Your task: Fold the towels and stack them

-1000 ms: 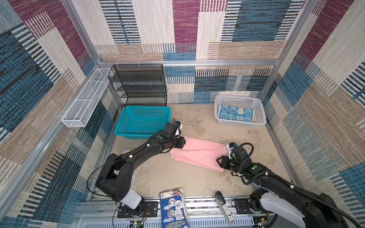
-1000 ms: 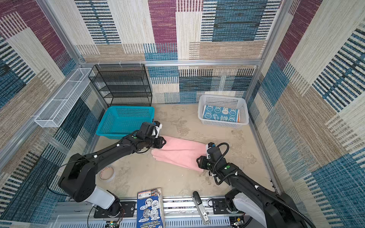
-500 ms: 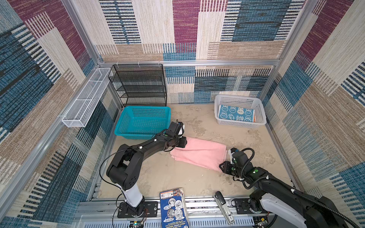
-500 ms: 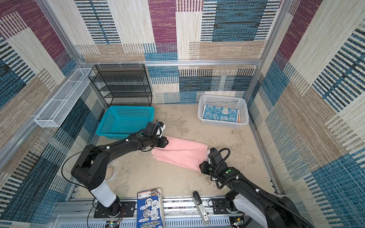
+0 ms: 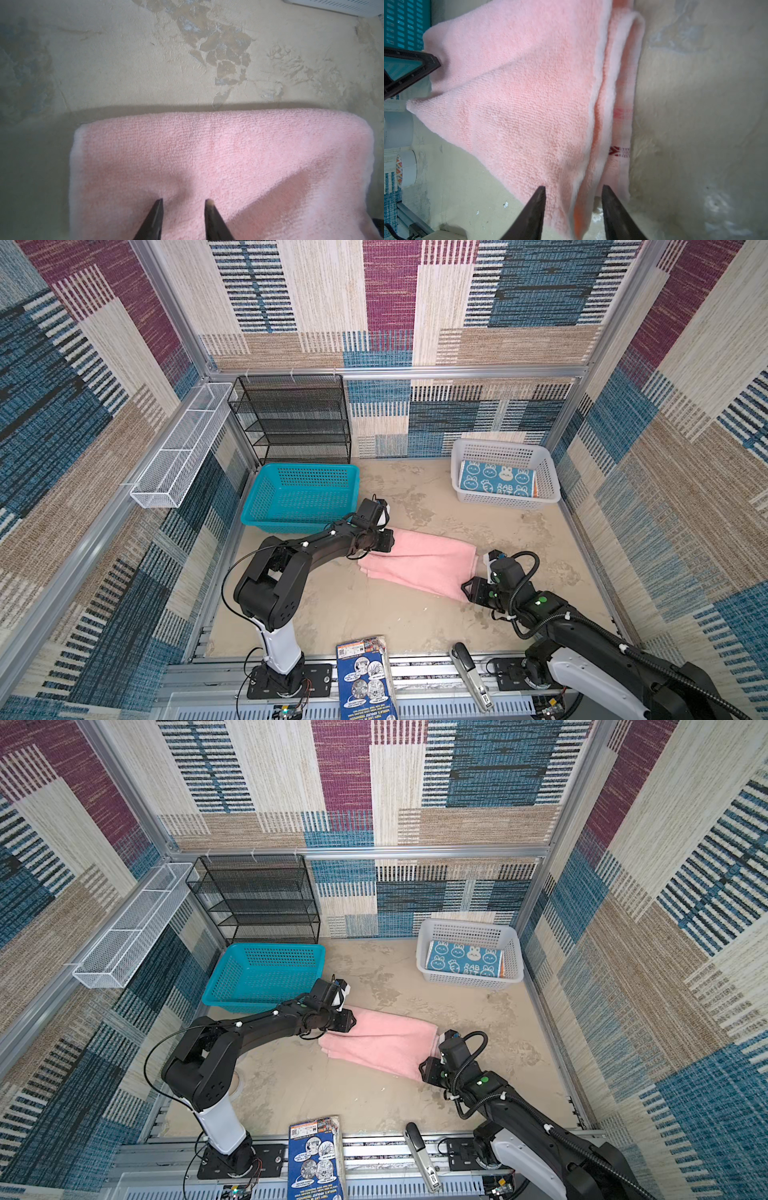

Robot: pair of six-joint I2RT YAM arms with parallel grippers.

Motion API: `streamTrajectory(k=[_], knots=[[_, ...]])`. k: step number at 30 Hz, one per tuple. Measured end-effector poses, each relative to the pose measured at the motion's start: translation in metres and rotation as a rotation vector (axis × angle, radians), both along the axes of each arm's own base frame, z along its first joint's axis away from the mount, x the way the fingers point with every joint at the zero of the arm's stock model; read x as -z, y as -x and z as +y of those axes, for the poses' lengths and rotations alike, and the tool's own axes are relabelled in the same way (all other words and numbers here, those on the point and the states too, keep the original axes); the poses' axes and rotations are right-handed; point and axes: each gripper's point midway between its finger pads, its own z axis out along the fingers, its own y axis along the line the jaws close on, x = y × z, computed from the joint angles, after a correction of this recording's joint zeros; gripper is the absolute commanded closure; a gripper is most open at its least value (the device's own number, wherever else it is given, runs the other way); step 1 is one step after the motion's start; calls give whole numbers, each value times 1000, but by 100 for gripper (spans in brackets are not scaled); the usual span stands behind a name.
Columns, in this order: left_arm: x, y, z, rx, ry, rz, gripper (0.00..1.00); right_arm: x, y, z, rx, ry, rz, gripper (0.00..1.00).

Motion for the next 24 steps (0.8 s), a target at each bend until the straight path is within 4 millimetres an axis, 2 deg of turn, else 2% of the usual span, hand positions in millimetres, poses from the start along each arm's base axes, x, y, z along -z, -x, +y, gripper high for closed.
streamTrajectory(k=[9, 14, 18, 24], knots=[[3, -2, 0, -2, 1, -2, 63, 9, 1, 1, -7, 6, 29, 77], [6, -2, -1, -2, -1, 2, 63, 10, 3, 5, -23, -14, 31, 100], [8, -3, 0, -3, -2, 4, 63, 7, 3, 5, -17, -22, 23, 100], [10, -2, 0, -4, -6, 8, 63, 12, 9, -7, 18, 24, 46, 100]])
